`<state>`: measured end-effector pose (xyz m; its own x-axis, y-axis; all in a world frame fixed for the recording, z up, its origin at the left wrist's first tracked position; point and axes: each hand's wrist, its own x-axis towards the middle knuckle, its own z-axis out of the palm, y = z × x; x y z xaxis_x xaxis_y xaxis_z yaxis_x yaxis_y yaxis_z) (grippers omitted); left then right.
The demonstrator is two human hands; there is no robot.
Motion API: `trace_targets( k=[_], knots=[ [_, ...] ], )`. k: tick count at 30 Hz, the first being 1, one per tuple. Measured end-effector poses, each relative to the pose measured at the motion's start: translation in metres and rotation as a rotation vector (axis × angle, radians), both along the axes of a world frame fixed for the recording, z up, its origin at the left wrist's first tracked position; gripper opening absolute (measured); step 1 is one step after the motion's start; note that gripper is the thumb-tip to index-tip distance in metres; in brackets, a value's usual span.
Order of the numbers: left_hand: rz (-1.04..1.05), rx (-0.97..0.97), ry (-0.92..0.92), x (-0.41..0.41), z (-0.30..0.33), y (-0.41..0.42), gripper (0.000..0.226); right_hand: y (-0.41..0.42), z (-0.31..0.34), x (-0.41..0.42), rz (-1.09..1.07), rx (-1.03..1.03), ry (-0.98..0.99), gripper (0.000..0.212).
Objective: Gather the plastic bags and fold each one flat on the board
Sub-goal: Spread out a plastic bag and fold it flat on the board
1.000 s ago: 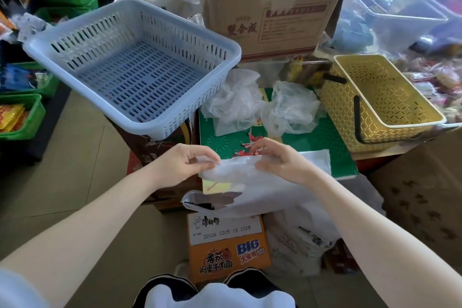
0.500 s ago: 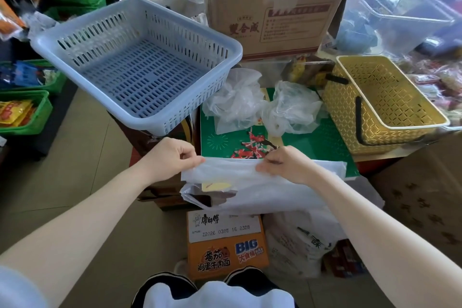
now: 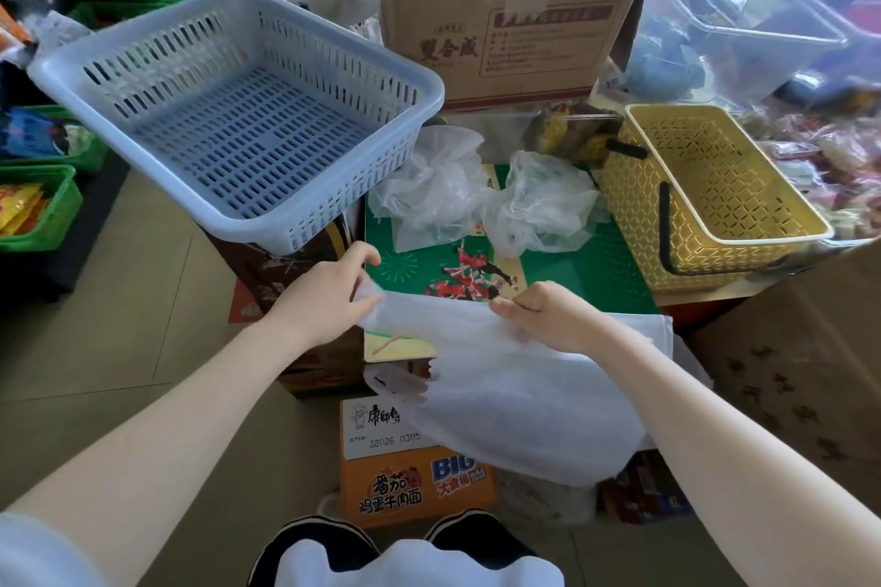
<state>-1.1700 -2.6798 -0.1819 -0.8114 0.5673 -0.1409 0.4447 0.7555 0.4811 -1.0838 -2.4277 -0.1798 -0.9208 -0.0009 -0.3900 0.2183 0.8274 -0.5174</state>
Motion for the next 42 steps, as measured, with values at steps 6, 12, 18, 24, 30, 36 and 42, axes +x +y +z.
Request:
trace_targets(
  k=[6, 12, 18, 24, 30, 36, 42],
  knots=[
    [-0.353, -0.074, -0.104, 0.001, 0.016, 0.072, 0.065, 0.0, 0.014, 0.002, 0.205, -0.086, 0.092, 0.023],
    [-0.342, 0.142, -0.289, 0.008, -0.002, 0.092, 0.016, 0.029, 0.008, 0.013, 0.112, -0.048, 0.068, 0.031],
    [-0.118, 0.046, -0.233, -0.006, -0.028, 0.06, 0.017, 0.099, -0.012, 0.046, -0.169, 0.086, 0.097, 0.031],
    [-0.184, 0.102, -0.468, 0.012, -0.016, 0.099, 0.034, 0.094, 0.006, 0.04, -0.233, -0.19, 0.227, 0.019],
    [-0.281, 0.517, -0.359, 0.039, 0.01, 0.157, 0.015, 0.072, 0.025, 0.021, -0.128, -0.32, 0.371, 0.022],
    [-0.011, 0.69, -0.247, 0.037, -0.001, 0.127, 0.029, 0.119, -0.006, 0.061, -0.083, -0.128, 0.009, 0.034],
    [0.403, 0.617, -0.359, 0.039, -0.028, 0.075, 0.015, 0.124, -0.027, 0.071, -0.545, -0.6, 0.163, 0.008]
  ],
)
